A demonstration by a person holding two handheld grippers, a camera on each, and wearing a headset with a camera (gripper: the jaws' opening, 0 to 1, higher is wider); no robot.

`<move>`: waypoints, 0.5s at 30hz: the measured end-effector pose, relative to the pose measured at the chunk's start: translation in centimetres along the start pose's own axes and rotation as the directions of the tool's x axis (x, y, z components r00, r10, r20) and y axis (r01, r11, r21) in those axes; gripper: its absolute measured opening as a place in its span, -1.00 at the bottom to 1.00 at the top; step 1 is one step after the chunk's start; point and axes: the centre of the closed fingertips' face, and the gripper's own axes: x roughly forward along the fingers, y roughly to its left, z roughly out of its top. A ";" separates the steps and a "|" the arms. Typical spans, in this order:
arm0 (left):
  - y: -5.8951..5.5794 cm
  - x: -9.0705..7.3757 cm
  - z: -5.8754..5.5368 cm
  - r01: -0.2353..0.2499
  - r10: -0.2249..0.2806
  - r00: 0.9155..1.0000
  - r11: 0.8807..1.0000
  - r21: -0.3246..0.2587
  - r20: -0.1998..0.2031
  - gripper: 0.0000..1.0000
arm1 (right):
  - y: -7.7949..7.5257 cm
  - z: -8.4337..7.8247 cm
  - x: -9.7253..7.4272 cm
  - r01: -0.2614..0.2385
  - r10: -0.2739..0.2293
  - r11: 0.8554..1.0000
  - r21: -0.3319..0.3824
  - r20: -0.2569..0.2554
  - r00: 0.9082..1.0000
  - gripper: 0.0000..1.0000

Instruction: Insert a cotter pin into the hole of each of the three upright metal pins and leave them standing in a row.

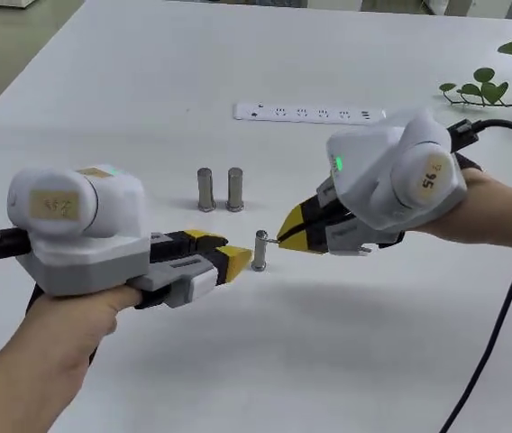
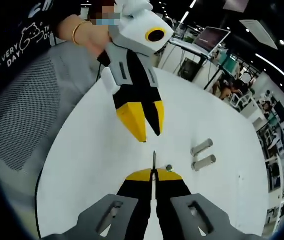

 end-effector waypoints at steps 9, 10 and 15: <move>-1.3 -0.2 -0.2 0.053 -0.053 0.999 0.998 -0.032 -0.003 -0.83 | 0.7 2.7 -0.1 -0.010 0.012 0.999 -0.042 0.046 0.999 -1.00; -1.3 -0.2 -0.2 0.056 -0.056 0.998 0.998 -0.034 -0.002 -0.85 | 0.8 2.8 -0.1 -0.012 0.014 0.999 -0.049 0.046 0.999 -1.00; -2.0 -0.3 0.0 0.082 -0.081 0.997 0.996 -0.044 0.007 -0.93 | 1.2 3.1 -0.1 -0.019 0.022 0.997 -0.074 0.044 0.999 -1.00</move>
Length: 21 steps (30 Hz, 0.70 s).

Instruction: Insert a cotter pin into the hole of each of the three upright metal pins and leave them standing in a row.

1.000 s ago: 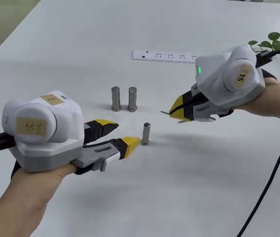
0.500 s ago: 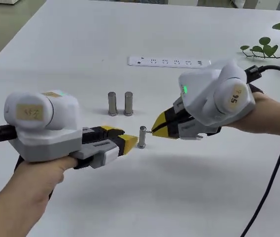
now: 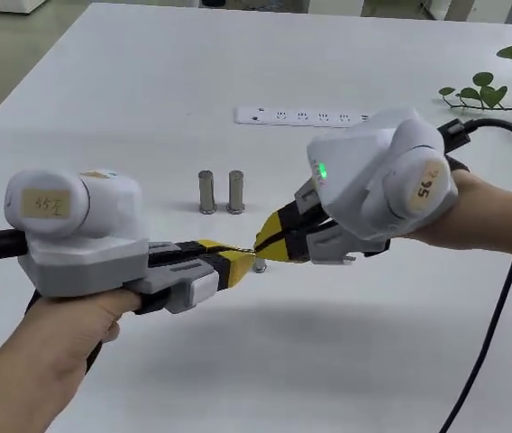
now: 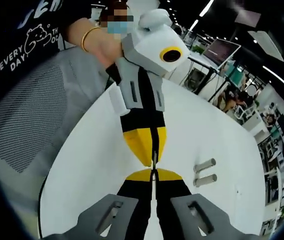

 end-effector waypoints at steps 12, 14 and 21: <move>-0.7 -0.2 0.1 0.032 -0.031 0.999 0.999 -0.045 0.015 -1.00 | 0.7 0.1 0.0 -0.014 0.013 0.999 -0.041 -0.022 1.000 -1.00; -0.7 -0.2 0.0 0.032 -0.032 0.999 0.998 -0.061 0.013 -1.00 | 0.7 0.1 0.0 -0.015 0.014 0.999 -0.042 -0.023 1.000 -1.00; -0.4 -0.4 0.3 0.052 -0.046 0.998 0.983 -0.178 0.040 -1.00 | 0.5 0.3 -0.1 0.008 -0.009 0.999 -0.037 -0.016 1.000 -1.00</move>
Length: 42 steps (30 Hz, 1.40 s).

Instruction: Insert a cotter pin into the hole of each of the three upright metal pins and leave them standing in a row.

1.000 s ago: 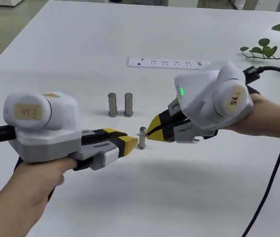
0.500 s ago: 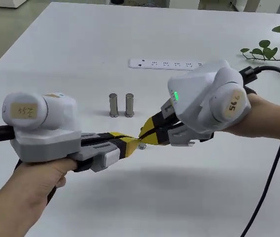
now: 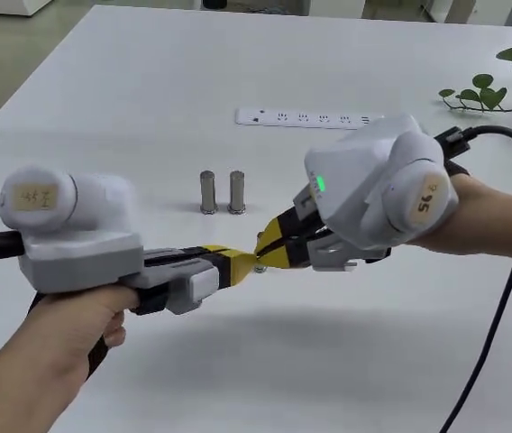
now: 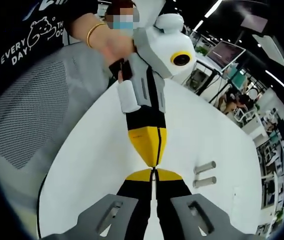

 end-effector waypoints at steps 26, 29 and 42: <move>0.0 -0.9 -0.9 0.023 0.003 0.999 0.875 0.484 -0.052 -1.00 | 0.4 -0.5 -0.1 -0.092 -0.008 0.840 0.535 0.180 0.984 -0.83; -0.2 -0.9 -1.2 0.043 -0.006 0.997 0.847 0.530 -0.071 -1.00 | 0.8 -0.5 0.0 -0.136 0.008 0.806 0.577 0.218 0.976 -0.83; -1.3 -0.8 -2.8 0.141 -0.071 0.987 0.803 0.579 -0.143 -1.00 | 3.1 -0.7 0.0 -0.258 0.072 0.731 0.632 0.305 0.950 -0.84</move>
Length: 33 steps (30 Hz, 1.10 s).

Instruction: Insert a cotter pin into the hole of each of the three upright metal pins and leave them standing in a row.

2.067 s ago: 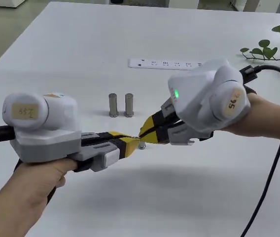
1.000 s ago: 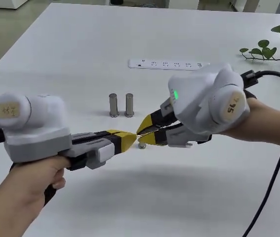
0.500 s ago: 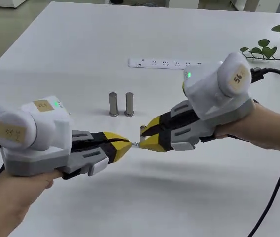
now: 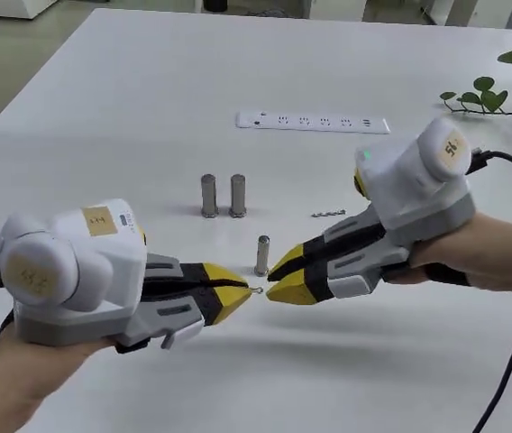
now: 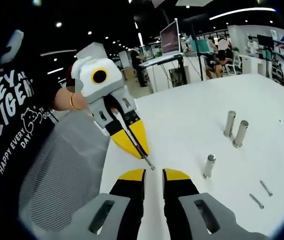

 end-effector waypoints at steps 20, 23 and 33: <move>-1.9 0.4 0.6 0.081 -0.081 0.997 0.996 0.031 0.015 -1.00 | 2.0 -0.4 0.4 -0.072 0.072 0.996 -0.050 -0.014 0.997 -0.98; -2.0 0.3 0.4 0.078 -0.079 0.997 0.996 0.034 0.011 -1.00 | 2.1 -0.5 0.3 -0.069 0.066 0.995 -0.070 -0.034 0.997 -0.99; -1.9 0.7 0.2 0.072 -0.072 0.997 0.997 0.035 0.001 -1.00 | 1.6 -1.0 -0.4 -0.048 0.013 0.977 -0.206 -0.167 0.986 -1.00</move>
